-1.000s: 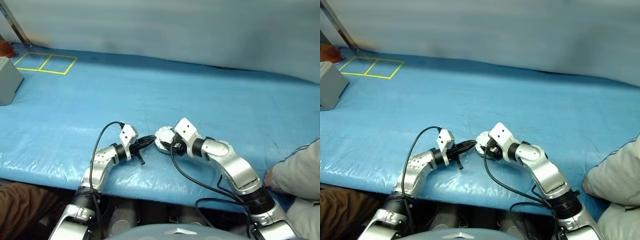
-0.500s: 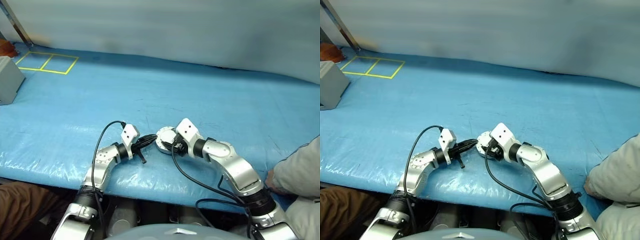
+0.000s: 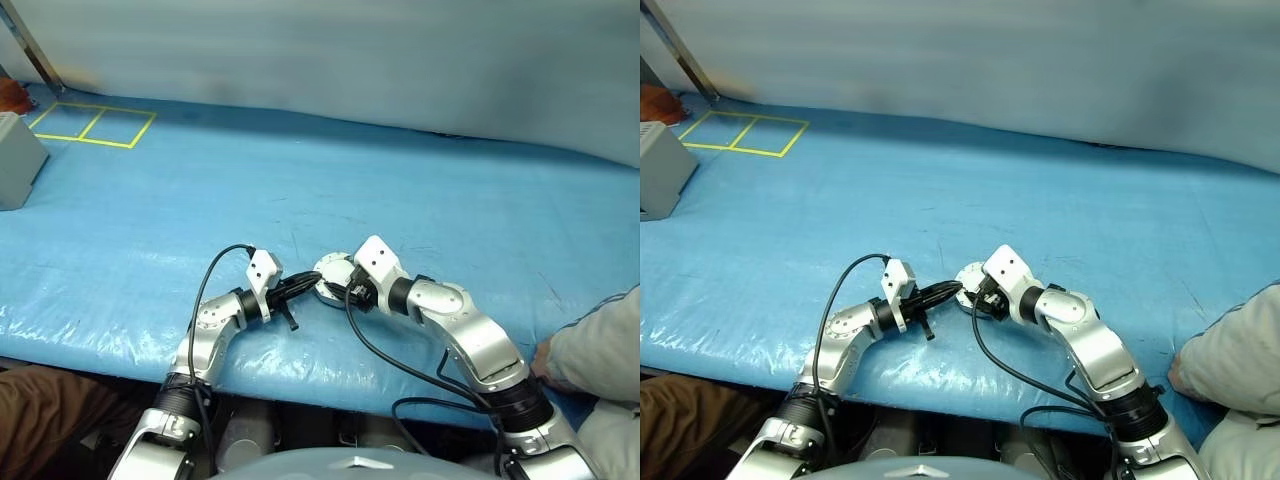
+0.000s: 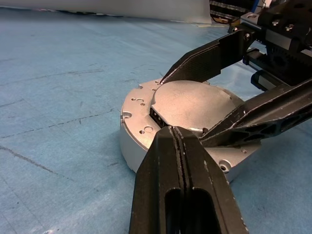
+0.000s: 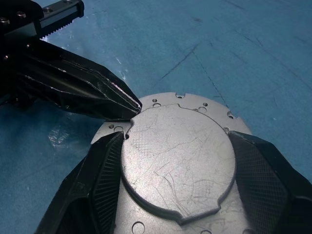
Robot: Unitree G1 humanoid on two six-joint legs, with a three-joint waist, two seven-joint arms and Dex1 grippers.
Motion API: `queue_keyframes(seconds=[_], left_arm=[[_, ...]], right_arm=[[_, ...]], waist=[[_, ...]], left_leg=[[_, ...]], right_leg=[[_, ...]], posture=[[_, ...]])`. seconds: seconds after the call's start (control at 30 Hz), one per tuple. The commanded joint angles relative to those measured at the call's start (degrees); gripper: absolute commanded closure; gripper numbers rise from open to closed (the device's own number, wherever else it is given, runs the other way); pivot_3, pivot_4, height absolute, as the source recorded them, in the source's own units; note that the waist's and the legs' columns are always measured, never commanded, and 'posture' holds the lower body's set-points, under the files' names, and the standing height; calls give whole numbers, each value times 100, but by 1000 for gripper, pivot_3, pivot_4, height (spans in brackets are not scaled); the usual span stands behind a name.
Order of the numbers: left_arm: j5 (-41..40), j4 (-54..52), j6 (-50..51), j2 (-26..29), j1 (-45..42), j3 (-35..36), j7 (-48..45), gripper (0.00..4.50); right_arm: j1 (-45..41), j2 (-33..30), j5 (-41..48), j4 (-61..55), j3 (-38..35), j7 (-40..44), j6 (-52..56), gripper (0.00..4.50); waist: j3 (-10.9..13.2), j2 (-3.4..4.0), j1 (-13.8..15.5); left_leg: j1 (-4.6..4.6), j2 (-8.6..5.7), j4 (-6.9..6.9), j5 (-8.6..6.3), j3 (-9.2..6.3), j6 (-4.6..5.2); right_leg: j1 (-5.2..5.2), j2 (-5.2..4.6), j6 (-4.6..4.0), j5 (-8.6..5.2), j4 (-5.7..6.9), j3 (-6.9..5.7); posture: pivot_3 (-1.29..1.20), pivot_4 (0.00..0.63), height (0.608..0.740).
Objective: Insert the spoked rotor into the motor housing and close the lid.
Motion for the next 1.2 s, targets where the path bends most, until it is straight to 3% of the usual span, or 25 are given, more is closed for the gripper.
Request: queue_keyframes(seconds=[0.03, 0.13, 0.17, 0.27, 0.63, 0.97, 1.2], left_arm=[[153, -109, 63, -48, 4, -353, -123, 4473], [151, -105, 54, -38, 12, -343, -124, 4473], [154, -102, 49, -35, 11, -340, -122, 4500], [163, -102, 42, -23, 21, -346, -119, 4500], [149, -116, 38, -4, 42, -408, -119, 4500], [146, -123, 22, 0, 54, -440, -115, 4500], [151, -129, -3, 5, 83, -459, -107, 4500]], right_arm=[[187, -44, -178, 479, 134, -124, 399, 1480], [239, -50, -28, 390, 84, 29, 335, 1480], [259, -26, 26, 344, 38, 53, 312, 747], [355, 189, 466, 110, -364, 133, 281, 25], [528, 807, 1990, -353, -1851, 57, 674, 25], [459, 1185, 3072, -214, -3175, -761, 1266, 25], [630, 1521, 4362, 171, -4093, -1188, 2024, 25]], waist=[[0, 1, 0], [0, 1, 0], [0, 1, 3], [0, 1, 37], [12, 13, 89], [33, 24, 89], [33, 25, 88]], left_leg=[[0, 0, 0, 0, 0, 0], [0, 0, 0, 0, 0, 0], [0, 0, 0, 0, 0, 0], [-4, -2, -8, -1, -2, 2], [-25, -13, -10, -11, -4, 30], [-29, -15, -13, -3, -3, 46], [-30, -15, -13, -2, -1, 48]], right_leg=[[1, -4, 0, 0, -1, -5], [2, -17, 0, 0, -3, -24], [2, -19, 0, 0, -3, -27], [1, -24, 0, 0, -9, -41], [-3, -28, 7, -1, -23, -58], [-3, -24, 8, 0, -22, -57], [7, -21, 9, 0, -17, -54]], posture=[[0, 150, 740], [0, 150, 740], [0, 150, 740], [0, 150, 740], [0, 150, 740], [0, 150, 740], [0, 150, 740]])
